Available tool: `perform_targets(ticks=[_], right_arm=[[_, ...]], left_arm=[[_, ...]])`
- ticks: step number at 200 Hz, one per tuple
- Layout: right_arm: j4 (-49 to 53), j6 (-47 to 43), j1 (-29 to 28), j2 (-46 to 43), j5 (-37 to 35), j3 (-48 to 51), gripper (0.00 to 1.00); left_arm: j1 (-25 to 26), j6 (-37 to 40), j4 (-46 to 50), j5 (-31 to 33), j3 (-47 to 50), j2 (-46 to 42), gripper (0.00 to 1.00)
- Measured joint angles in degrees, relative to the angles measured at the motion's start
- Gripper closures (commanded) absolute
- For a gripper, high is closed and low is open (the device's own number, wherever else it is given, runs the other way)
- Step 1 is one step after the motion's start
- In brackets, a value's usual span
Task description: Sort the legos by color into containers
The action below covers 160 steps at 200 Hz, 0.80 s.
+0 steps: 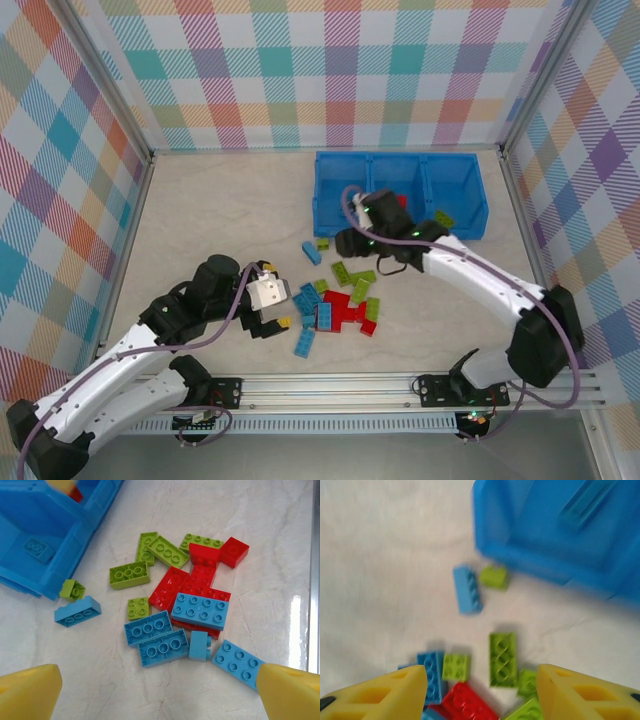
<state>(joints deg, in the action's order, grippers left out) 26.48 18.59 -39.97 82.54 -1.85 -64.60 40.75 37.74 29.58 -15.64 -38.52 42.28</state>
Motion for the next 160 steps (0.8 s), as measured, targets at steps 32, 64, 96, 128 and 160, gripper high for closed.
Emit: perform_targets(ticks=[32,64,96,128,160], right_arm=[[1.2,-0.1,-2.8,10.1,-0.3,0.0,0.37],[2.5,-1.4,-3.6,18.5,-2.8,-1.4,0.38],[3.0,-3.2,-3.6,23.1,-5.8,-4.7,0.43],[2.6,-4.2,-3.7,25.4,-7.3,-6.0,0.50],[2.5,-4.3,-3.7,26.4,-7.6,-6.0,0.57]], left_arm=[[0.0,0.7,0.7,-1.4,-1.3,2.0,0.00],[0.0,1.4,1.9,-1.5,-1.7,2.1,0.00],[0.0,2.0,1.9,-1.5,-1.7,2.1,0.00],[0.0,2.2,1.9,-1.5,-1.7,2.1,0.00],[0.0,2.2,1.9,-1.5,-1.7,2.1,0.00]])
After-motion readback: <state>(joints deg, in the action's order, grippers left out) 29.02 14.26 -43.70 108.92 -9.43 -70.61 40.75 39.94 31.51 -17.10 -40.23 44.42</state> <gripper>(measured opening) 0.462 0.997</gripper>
